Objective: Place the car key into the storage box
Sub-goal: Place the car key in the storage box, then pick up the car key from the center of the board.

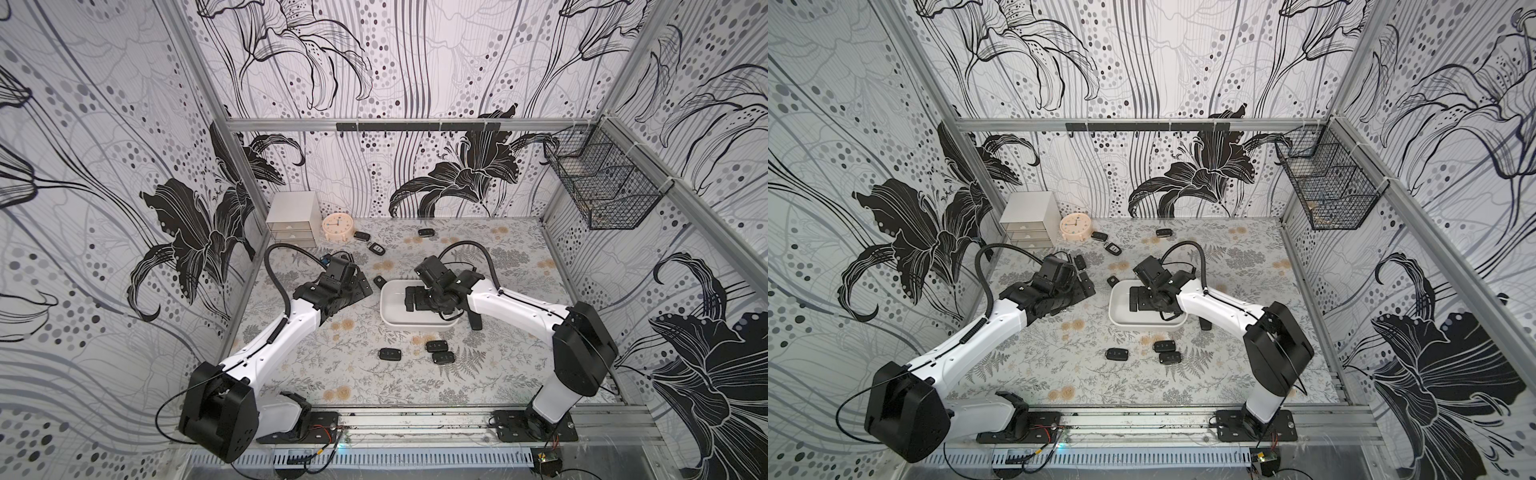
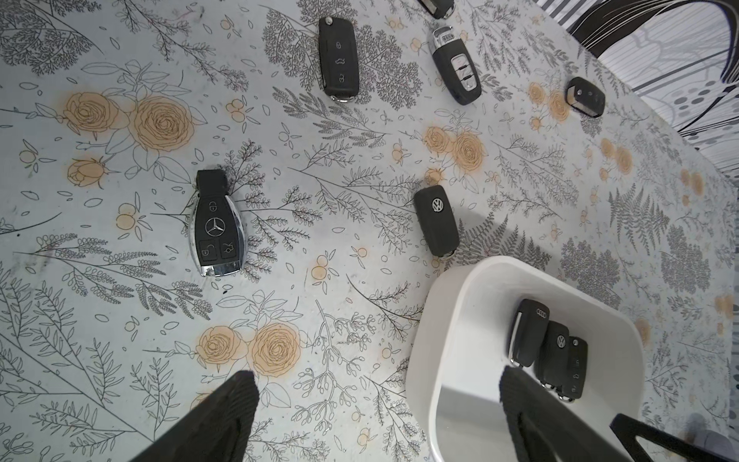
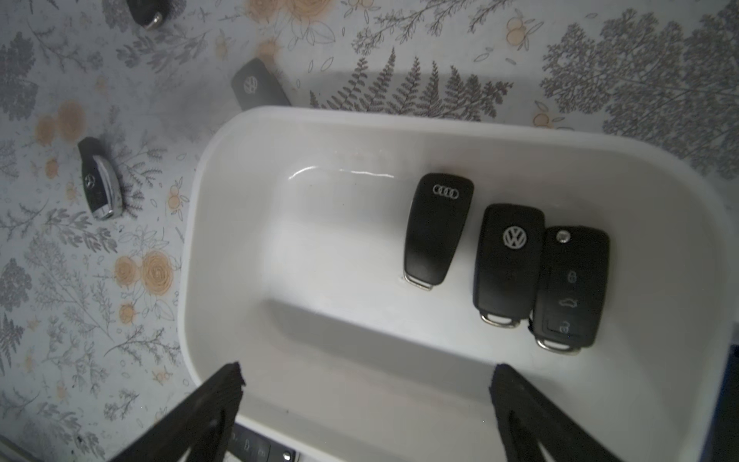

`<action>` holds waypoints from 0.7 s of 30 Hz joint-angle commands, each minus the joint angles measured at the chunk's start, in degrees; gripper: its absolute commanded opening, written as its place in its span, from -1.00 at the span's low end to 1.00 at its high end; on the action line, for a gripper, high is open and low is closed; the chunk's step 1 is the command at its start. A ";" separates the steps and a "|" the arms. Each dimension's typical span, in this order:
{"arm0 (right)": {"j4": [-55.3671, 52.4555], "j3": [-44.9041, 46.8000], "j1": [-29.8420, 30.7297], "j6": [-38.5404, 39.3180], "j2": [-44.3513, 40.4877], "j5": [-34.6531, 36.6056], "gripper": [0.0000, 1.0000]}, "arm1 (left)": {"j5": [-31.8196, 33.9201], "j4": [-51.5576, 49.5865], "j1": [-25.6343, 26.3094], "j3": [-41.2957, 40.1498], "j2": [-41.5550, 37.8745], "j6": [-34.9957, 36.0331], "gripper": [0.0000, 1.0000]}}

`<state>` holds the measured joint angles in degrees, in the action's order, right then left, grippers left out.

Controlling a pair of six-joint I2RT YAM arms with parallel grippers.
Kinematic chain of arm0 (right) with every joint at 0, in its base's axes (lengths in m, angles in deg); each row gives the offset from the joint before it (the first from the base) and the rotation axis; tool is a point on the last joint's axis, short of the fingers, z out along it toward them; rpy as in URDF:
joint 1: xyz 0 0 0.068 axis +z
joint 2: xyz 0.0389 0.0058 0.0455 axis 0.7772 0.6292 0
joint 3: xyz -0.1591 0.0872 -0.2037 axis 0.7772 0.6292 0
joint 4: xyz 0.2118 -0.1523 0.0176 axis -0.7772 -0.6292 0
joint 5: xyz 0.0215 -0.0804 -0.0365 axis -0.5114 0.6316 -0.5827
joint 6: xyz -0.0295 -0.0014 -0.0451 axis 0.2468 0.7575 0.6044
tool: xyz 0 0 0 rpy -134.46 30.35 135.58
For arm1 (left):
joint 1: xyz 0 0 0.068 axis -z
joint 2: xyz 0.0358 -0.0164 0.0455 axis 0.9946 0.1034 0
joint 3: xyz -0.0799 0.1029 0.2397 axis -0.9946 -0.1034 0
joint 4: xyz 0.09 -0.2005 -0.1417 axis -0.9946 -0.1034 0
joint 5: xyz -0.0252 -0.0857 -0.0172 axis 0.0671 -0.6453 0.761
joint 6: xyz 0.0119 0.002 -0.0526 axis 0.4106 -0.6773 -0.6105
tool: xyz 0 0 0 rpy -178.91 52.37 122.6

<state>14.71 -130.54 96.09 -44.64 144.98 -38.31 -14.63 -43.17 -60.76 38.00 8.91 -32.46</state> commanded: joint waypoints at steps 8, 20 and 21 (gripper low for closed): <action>4.93 9.44 0.97 6.14 -11.44 -1.99 1.00 | 2.84 -7.21 5.78 -1.43 -0.37 -23.15 0.75; 5.48 19.30 0.89 10.18 -22.73 -2.32 1.00 | 3.99 -10.06 21.89 -0.07 10.06 -50.83 0.52; 5.30 19.83 0.89 10.33 -23.54 -2.32 1.00 | 4.14 -10.31 22.84 0.21 10.74 -52.30 0.50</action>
<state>20.21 -112.10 96.89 -36.40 123.75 -40.54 -12.45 -51.69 -40.15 37.25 18.33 -75.51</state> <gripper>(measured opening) 0.999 0.755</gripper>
